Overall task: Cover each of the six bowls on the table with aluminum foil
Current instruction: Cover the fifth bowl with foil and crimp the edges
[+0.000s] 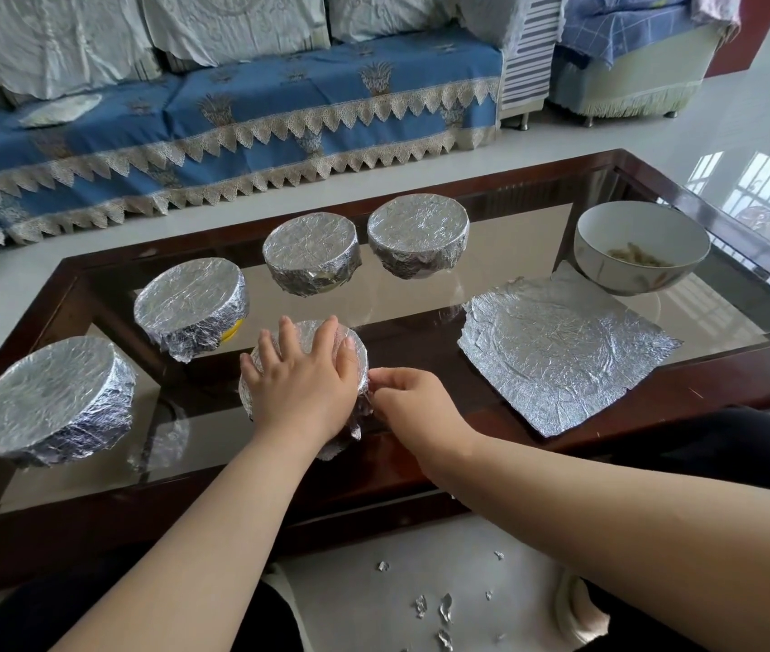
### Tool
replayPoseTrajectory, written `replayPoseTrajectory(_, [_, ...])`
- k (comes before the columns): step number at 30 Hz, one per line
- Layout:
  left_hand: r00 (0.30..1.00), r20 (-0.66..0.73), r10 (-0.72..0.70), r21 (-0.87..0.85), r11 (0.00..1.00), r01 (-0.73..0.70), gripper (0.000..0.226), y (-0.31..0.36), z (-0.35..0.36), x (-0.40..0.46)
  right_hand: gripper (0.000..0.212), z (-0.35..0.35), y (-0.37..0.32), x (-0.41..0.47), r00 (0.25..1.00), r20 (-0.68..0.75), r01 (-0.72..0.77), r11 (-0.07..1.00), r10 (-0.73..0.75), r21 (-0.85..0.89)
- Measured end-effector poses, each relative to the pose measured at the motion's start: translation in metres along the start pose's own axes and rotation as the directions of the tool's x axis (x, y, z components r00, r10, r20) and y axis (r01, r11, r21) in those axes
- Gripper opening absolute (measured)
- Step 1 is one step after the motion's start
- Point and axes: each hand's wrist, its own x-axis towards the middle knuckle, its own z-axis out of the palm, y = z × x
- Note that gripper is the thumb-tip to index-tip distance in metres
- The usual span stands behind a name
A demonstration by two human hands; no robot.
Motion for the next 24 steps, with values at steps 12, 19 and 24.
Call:
replayPoseTrajectory(12, [1.000,0.005,-0.001,0.008,1.000,0.001,0.053,0.000,-0.001,0.001,0.040,0.008,0.001,-0.005,0.991,0.094,-0.122,0.933,0.095,0.339])
replayPoseTrajectory(19, [1.000,0.009,-0.016,-0.005,1.000,0.016,0.053,0.000,-0.001,0.003,0.015,-0.001,-0.011,0.007,0.953,0.174,-0.300,0.857,0.248,0.419])
replayPoseTrajectory(24, [1.000,-0.003,-0.016,0.002,1.000,0.016,0.054,-0.001,0.000,0.003,0.020,-0.006,-0.007,0.016,0.924,0.278,-0.373,0.784,0.263,0.496])
